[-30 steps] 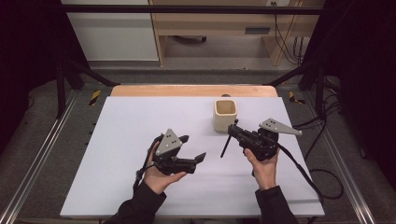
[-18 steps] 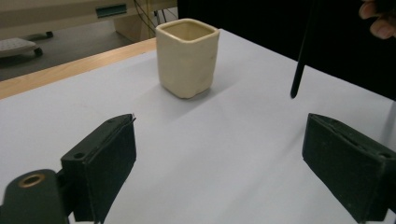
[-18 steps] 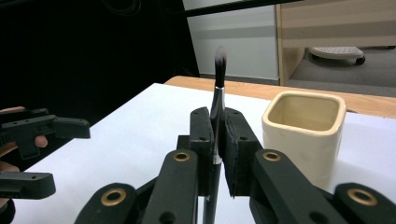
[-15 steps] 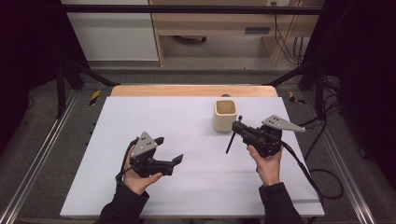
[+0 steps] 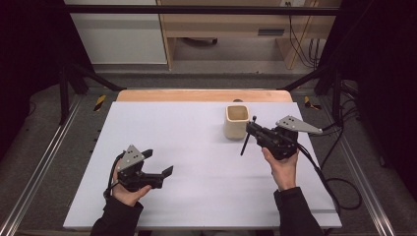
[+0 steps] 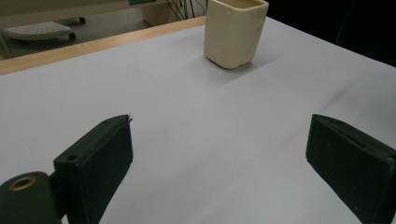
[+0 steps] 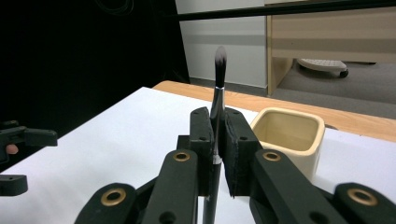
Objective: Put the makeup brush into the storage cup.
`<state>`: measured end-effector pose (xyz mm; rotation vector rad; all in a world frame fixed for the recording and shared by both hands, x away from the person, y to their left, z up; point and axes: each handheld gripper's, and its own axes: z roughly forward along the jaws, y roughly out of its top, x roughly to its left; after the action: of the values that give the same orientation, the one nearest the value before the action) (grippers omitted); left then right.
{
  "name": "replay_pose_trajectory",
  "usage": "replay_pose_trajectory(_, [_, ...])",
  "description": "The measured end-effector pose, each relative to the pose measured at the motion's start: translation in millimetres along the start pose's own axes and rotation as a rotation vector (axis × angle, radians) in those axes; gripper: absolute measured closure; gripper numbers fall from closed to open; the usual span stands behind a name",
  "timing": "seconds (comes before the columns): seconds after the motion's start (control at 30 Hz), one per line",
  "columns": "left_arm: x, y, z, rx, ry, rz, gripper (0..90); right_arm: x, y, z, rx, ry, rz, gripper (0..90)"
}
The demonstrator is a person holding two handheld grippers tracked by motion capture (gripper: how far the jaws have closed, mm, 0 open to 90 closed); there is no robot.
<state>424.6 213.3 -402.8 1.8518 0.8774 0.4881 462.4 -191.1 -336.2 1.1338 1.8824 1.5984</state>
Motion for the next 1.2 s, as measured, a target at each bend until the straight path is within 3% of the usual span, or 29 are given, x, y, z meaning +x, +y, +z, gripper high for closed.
replay_pose_trajectory(0.47, [20.9, -17.3, -12.3, 0.012, 0.057, -0.017, 6.6, -0.5, 15.2, 8.7, -0.007, -0.021, -0.045, 83.3])
replay_pose_trajectory(0.93, [26.0, -21.3, -11.9, 0.023, 0.069, -0.012, 6.6, -4.5, 32.2, 27.3, -0.002, -0.066, -0.086, 83.3])
replay_pose_trajectory(1.2, [27.2, -21.8, -11.6, 0.026, 0.069, -0.019, 6.8, -11.2, 39.6, 38.3, -0.009, -0.098, -0.085, 83.3])
